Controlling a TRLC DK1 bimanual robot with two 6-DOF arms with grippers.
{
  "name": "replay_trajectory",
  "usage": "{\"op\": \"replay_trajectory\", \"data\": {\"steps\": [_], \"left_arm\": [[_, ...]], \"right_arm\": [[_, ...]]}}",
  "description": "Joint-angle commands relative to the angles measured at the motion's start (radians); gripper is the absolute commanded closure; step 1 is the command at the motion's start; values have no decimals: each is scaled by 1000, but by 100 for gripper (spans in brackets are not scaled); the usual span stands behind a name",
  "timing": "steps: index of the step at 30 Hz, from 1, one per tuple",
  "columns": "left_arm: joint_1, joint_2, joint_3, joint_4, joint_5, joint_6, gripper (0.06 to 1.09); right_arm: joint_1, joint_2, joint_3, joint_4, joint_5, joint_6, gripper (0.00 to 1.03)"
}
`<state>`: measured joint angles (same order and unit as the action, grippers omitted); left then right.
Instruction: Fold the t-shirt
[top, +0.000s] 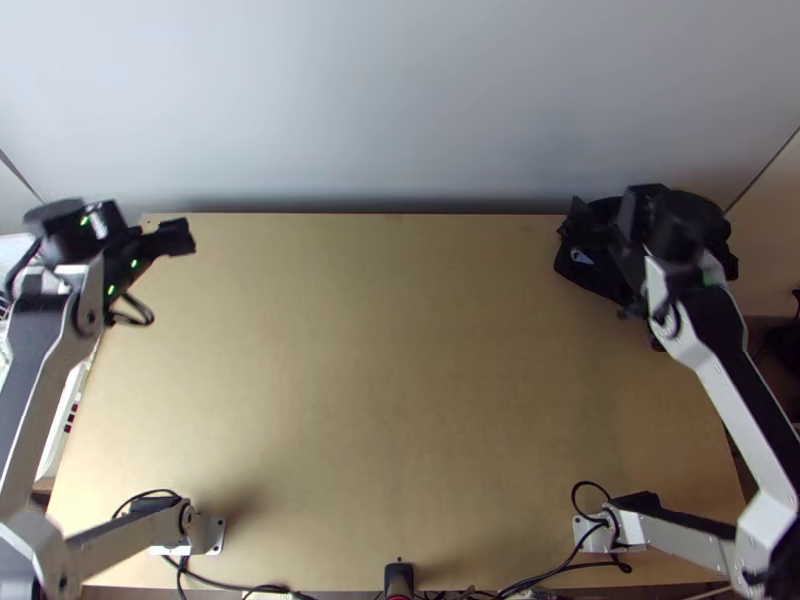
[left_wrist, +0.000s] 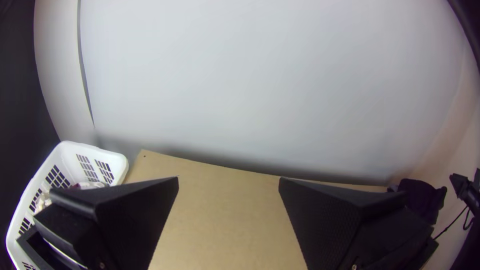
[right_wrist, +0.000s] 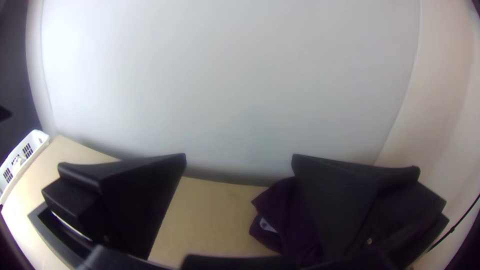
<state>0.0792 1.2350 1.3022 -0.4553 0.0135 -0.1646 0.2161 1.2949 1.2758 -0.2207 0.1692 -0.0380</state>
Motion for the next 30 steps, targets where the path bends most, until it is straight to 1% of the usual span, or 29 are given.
{"op": "replay_trajectory", "data": {"steps": [1,3,11,16,21,30], "left_arm": [[17,253,144,-13,-72,-19,11],[50,287,158,-13,-80,-26,11],[238,370,204,-28,-80,-21,11],[380,440,261,-57,-80,19,11],[507,534,322,-95,-80,57,11],[665,682,365,-89,-80,155,11]], "right_arm": [[8,176,115,-23,18,15,5],[22,185,120,-40,18,29,5],[80,145,42,-52,32,32,5],[126,133,-3,-52,58,49,5],[160,133,-21,-51,64,49,5],[166,145,11,-43,66,20,5]]}}
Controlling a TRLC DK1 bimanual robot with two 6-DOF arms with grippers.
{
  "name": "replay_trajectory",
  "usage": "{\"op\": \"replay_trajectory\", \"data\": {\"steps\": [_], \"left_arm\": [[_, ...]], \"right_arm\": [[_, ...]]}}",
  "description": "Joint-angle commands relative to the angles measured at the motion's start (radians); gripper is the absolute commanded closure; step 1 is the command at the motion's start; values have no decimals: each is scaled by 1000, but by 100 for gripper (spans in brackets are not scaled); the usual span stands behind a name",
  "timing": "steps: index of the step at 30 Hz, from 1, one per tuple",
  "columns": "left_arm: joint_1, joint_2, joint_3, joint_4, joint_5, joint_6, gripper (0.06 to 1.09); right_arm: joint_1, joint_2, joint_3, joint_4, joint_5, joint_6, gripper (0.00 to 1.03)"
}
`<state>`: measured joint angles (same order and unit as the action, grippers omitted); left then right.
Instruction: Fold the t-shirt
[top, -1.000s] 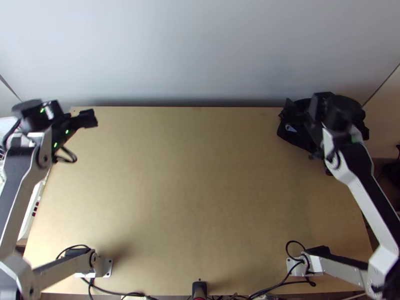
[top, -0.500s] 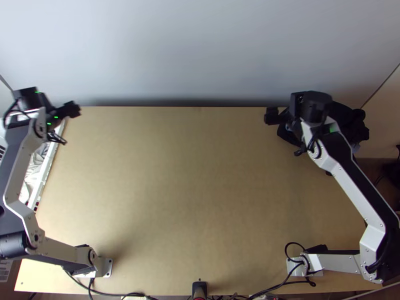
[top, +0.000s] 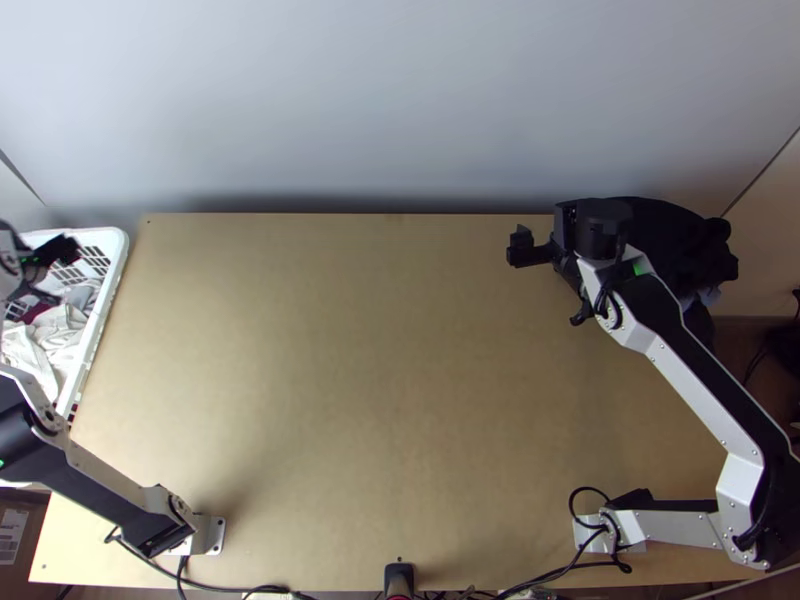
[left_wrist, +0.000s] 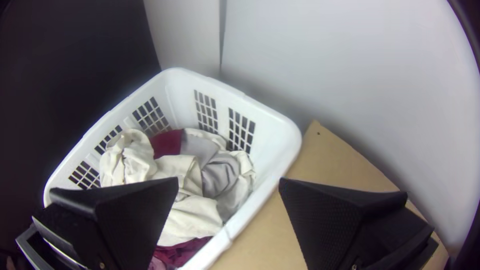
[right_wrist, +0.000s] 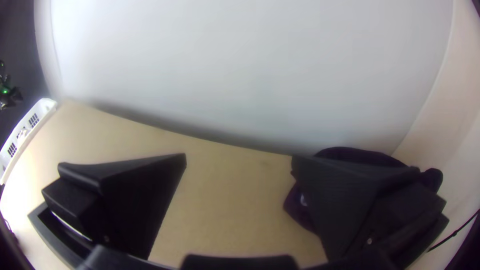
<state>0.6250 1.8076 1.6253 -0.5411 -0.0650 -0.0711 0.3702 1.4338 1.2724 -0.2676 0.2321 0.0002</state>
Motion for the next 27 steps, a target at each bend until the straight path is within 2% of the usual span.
{"op": "replay_trajectory", "data": {"steps": [1,12,16,27], "left_arm": [[128,125,50,-5,-1,65,11],[219,335,156,3,-12,97,11],[239,423,243,4,-67,117,11],[249,572,375,6,-118,160,11]], "right_arm": [[12,7,16,4,3,-22,5],[15,5,18,-4,3,-23,5],[16,5,5,-4,6,-25,5],[18,-9,-27,-5,16,-26,5]]}}
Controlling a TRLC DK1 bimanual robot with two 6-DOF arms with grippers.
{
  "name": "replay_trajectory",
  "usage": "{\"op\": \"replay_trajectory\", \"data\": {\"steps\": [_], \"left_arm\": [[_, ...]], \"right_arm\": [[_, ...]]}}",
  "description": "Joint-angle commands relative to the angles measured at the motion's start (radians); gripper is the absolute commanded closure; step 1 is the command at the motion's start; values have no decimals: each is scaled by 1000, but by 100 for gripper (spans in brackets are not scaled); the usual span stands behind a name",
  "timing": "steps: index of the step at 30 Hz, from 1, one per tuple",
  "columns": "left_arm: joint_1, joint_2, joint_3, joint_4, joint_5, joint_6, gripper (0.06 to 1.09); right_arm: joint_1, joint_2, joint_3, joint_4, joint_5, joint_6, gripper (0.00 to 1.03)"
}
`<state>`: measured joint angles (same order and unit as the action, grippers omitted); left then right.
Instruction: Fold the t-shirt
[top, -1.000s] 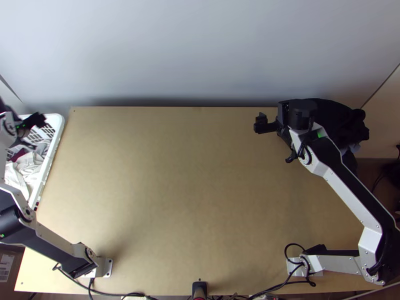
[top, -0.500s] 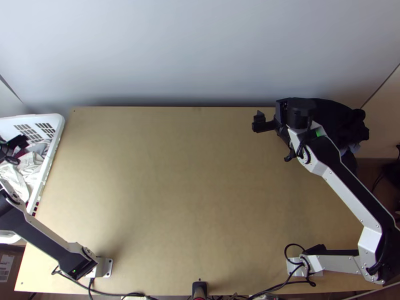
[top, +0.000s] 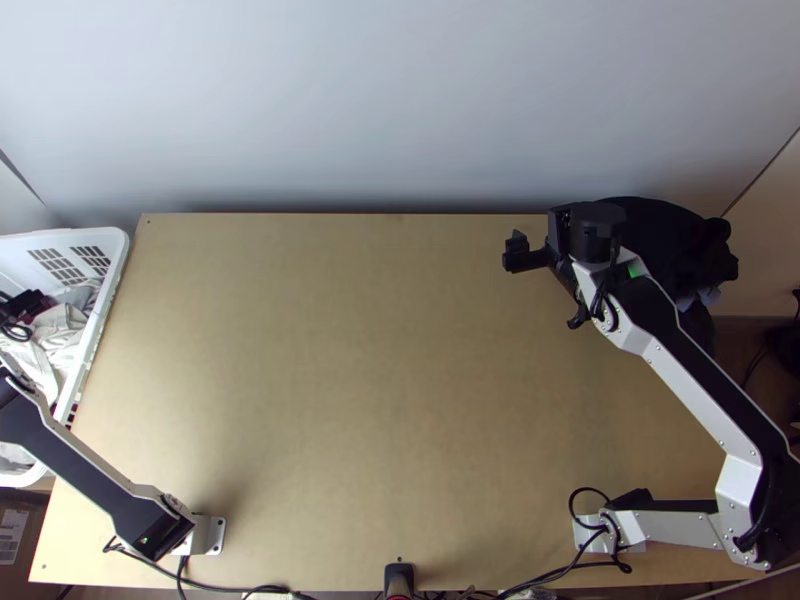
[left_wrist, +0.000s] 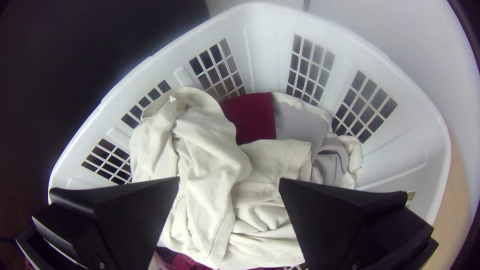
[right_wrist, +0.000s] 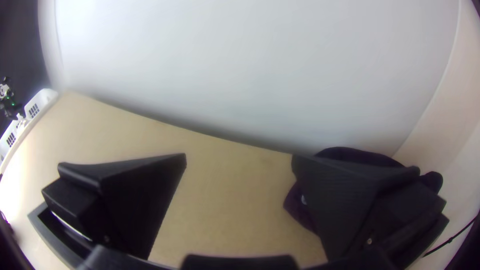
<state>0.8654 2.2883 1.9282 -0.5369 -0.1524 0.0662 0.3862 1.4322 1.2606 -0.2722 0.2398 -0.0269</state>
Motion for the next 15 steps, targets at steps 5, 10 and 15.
{"op": "replay_trajectory", "data": {"steps": [5,10,15], "left_arm": [[6,158,114,2,-50,34,11],[3,192,150,0,-50,38,11],[4,180,161,5,-33,29,97]], "right_arm": [[2,-10,-21,-1,19,-7,5],[2,-12,-35,-1,27,-15,5],[2,-10,-61,-1,32,-15,5]]}}
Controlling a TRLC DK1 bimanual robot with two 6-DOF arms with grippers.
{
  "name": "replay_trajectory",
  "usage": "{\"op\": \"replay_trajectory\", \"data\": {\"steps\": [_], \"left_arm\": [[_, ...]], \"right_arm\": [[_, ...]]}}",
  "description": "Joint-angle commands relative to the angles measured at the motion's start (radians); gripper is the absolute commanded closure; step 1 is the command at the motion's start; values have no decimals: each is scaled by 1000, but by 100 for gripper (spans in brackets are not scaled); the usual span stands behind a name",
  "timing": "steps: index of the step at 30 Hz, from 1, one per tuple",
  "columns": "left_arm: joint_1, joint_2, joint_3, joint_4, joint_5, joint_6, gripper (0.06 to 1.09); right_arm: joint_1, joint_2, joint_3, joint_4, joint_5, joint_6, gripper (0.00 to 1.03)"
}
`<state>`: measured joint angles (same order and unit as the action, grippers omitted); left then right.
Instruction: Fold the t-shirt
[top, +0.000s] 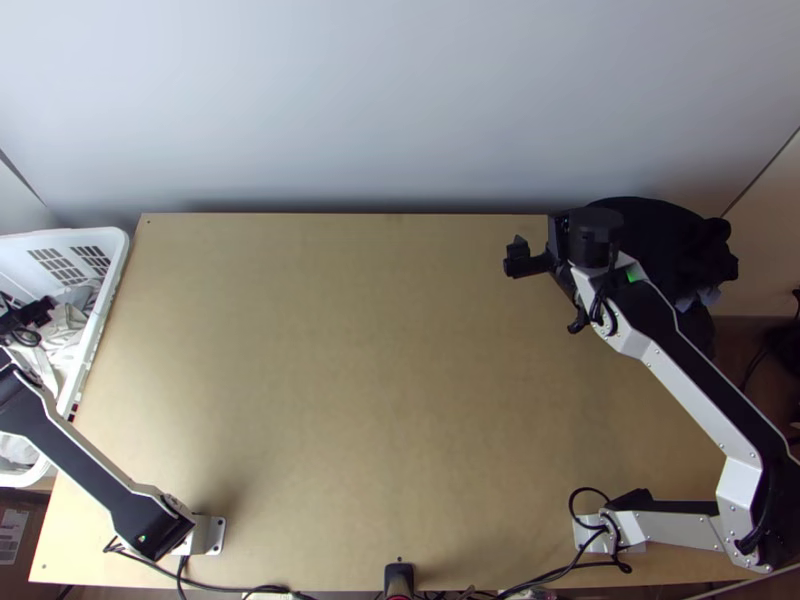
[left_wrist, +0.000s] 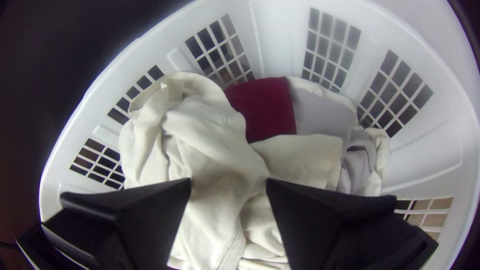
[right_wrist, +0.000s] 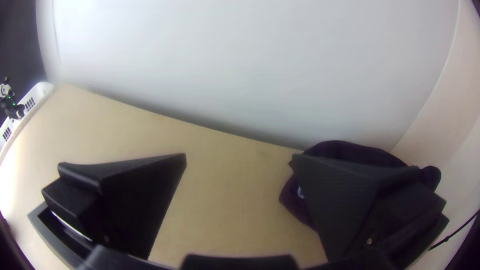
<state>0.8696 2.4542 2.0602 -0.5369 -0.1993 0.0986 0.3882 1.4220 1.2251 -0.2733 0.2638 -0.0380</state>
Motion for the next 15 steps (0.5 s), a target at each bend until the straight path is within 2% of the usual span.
{"op": "replay_trajectory", "data": {"steps": [1,8,15], "left_arm": [[0,15,40,6,14,-5,104],[14,22,66,0,14,1,105],[12,-107,66,-38,38,-17,105]], "right_arm": [[0,0,-30,2,8,-3,5],[-2,-1,-38,2,23,-5,5],[0,-1,-42,2,32,1,5]]}}
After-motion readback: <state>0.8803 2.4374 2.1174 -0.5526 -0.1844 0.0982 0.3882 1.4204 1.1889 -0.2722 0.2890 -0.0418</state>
